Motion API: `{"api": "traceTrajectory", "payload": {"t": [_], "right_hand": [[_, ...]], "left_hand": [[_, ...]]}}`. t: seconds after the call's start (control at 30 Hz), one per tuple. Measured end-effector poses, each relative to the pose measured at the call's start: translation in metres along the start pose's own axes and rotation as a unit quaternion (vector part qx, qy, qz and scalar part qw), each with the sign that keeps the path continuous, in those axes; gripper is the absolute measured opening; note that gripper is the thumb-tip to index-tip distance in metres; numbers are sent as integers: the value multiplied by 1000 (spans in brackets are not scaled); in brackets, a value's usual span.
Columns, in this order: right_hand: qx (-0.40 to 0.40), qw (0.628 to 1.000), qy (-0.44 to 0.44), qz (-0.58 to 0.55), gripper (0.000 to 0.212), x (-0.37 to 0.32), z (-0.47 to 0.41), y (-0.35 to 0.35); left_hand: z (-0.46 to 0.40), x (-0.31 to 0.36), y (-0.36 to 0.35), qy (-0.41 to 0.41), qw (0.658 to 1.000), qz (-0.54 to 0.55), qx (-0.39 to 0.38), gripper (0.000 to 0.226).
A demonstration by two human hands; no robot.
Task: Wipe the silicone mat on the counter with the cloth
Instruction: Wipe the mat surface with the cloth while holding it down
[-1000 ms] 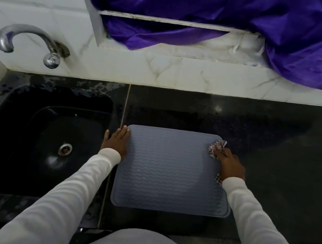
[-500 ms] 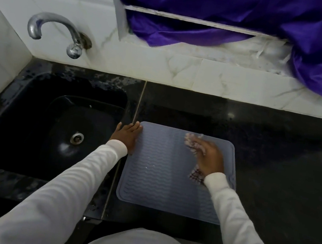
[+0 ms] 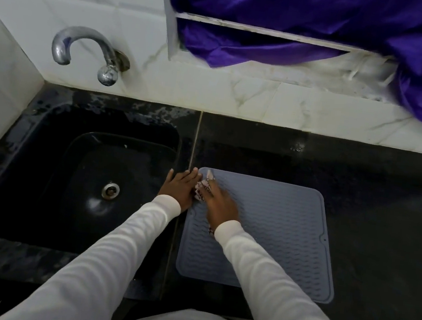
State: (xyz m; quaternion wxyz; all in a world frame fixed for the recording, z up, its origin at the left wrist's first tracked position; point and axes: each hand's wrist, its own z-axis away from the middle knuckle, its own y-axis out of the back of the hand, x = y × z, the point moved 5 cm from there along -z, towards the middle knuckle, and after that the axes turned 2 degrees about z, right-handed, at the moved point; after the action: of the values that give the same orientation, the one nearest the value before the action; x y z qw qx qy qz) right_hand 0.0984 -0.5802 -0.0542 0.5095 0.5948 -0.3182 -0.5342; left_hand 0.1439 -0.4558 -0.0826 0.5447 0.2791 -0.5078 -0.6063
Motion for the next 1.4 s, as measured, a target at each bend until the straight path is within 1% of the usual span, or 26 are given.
{"api": "traceTrajectory", "payload": {"t": [0.03, 0.07, 0.13, 0.2, 0.37, 0.5, 0.53, 0.73, 0.77, 0.87, 1.03, 1.13, 1.23, 1.27, 1.4], "right_hand": [[-8, 1000, -4, 14, 55, 1, 1, -2], [-24, 1000, -13, 16, 63, 3, 3, -6], [-44, 997, 2, 70, 87, 4, 10, -10], [-76, 992, 3, 102, 92, 9, 16, -15], [-91, 987, -43, 124, 86, 5, 21, -11], [-103, 984, -53, 134, 96, 10, 20, -9], [-101, 984, -58, 136, 95, 16, 22, -7], [-89, 983, -90, 131, 77, 53, 38, 9], [-87, 984, -92, 128, 76, 59, 39, 12], [-92, 982, -97, 131, 86, 71, 46, 17], [-84, 982, -103, 131, 82, 94, 60, 27], [-93, 982, -109, 127, 76, 106, 65, 31], [-95, 982, -105, 124, 89, 122, 70, 33], [-98, 982, -103, 127, 90, 128, 73, 33], [-97, 982, -95, 135, 76, 146, 80, 38]], "left_hand": [[1, 1, 0, -6, 1000, -11, 2, 59], [2, 2, -1, -12, 1000, -26, 5, 60], [3, 4, -2, -17, 998, -52, 10, 60], [4, 7, -5, -11, 998, -59, 12, 60], [6, 9, -6, -8, 998, -66, 21, 60], [8, 9, -5, -27, 994, -106, 32, 61], [9, 9, -5, -33, 992, -115, 36, 62], [10, 8, -6, -31, 992, -119, 24, 62], [10, 8, -6, -30, 992, -118, 24, 62], [9, 9, -7, -22, 993, -118, 21, 62], [7, 11, -11, -6, 994, -106, 19, 63], [7, 13, -14, 4, 996, -90, 20, 64], [6, 17, -15, 18, 997, -77, 25, 65], [6, 18, -15, 23, 997, -67, 26, 64], [5, 19, -15, 44, 998, -26, 33, 66]]}}
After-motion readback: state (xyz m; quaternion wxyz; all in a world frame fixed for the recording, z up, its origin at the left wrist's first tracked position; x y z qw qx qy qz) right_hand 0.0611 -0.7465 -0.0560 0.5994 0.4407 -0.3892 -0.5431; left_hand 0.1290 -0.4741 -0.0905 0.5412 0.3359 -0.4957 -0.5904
